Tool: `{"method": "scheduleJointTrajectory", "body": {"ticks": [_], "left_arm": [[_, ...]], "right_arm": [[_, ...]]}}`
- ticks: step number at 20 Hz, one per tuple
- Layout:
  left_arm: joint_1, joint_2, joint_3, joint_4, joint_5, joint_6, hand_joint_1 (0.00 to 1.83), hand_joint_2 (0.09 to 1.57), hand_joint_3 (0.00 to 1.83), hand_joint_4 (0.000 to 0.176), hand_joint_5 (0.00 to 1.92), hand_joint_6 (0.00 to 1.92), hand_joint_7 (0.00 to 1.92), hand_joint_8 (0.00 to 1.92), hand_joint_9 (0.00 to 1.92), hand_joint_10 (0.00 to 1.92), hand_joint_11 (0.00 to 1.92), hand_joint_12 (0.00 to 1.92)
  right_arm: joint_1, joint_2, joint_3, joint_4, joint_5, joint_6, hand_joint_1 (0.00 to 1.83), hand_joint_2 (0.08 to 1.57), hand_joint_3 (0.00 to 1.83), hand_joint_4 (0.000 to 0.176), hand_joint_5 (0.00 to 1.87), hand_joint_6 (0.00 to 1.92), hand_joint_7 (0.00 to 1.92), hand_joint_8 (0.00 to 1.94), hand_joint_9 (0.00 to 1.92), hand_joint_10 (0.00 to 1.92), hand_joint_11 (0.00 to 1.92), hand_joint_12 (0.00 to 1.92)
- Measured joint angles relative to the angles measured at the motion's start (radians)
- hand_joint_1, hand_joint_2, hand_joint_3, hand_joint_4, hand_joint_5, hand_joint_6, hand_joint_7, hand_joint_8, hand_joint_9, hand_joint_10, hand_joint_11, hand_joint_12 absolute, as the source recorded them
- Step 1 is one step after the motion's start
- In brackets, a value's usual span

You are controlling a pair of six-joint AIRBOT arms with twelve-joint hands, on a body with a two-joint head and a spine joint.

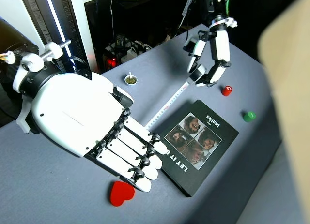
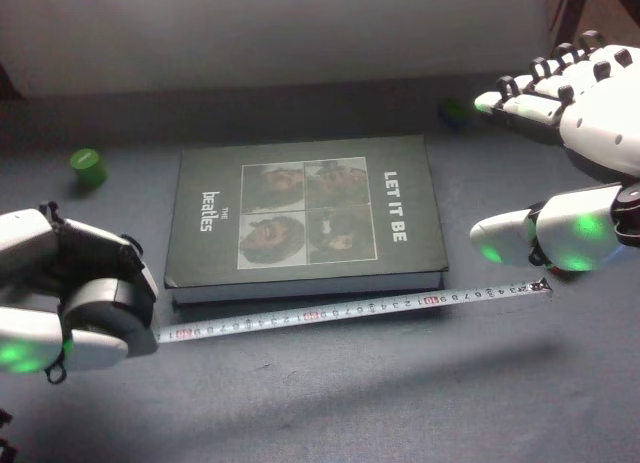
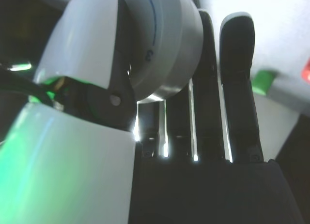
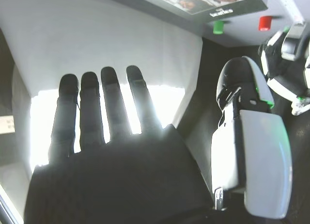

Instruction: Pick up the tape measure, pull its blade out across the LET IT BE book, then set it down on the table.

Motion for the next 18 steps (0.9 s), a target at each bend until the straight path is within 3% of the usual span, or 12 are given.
{"method": "scheduleJointTrajectory", "body": {"ticks": [5,12,16,17,18], "left_arm": [[0.042,-0.053,0.03,-0.012,-0.041,0.016,1.37,1.15,0.0,0.0,0.81,0.99,0.92,1.11,0.91,1.39,0.72,1.45],[0.085,-0.073,0.052,-0.014,-0.064,0.025,1.36,1.16,0.0,0.0,0.79,1.04,0.9,1.15,0.88,1.42,0.68,1.48],[0.101,-0.088,0.056,-0.022,-0.068,0.036,1.35,1.19,0.0,0.0,0.75,1.18,0.81,1.24,0.79,1.44,0.64,1.42],[0.106,-0.091,0.066,-0.014,-0.068,0.036,1.1,1.23,0.0,0.0,0.75,1.3,0.79,0.69,0.72,0.82,0.55,1.23],[0.109,-0.099,0.078,-0.024,-0.066,0.043,0.9,1.19,0.0,0.0,0.76,0.27,0.9,0.09,0.82,0.18,0.47,1.01]], "right_arm": [[0.0,0.001,0.0,0.0,0.005,0.0,0.0,1.06,0.0,0.043,0.0,0.0,0.02,0.0,0.0,0.0,0.0,0.2],[-0.008,0.001,0.0,-0.003,0.01,-0.002,0.0,1.06,0.0,0.043,0.01,0.0,0.03,0.0,0.01,0.0,0.0,0.23],[-0.007,0.001,0.0,-0.005,0.011,-0.002,0.0,1.06,0.0,0.042,0.03,0.0,0.05,0.0,0.03,0.0,0.0,0.3],[-0.007,0.001,-0.001,-0.005,0.011,-0.002,0.0,1.06,0.0,0.042,0.03,0.0,0.06,0.0,0.02,0.0,0.0,0.28],[-0.007,0.002,-0.001,-0.005,0.011,-0.002,0.0,1.06,0.0,0.042,0.03,0.0,0.06,0.0,0.02,0.0,0.0,0.27]]}}
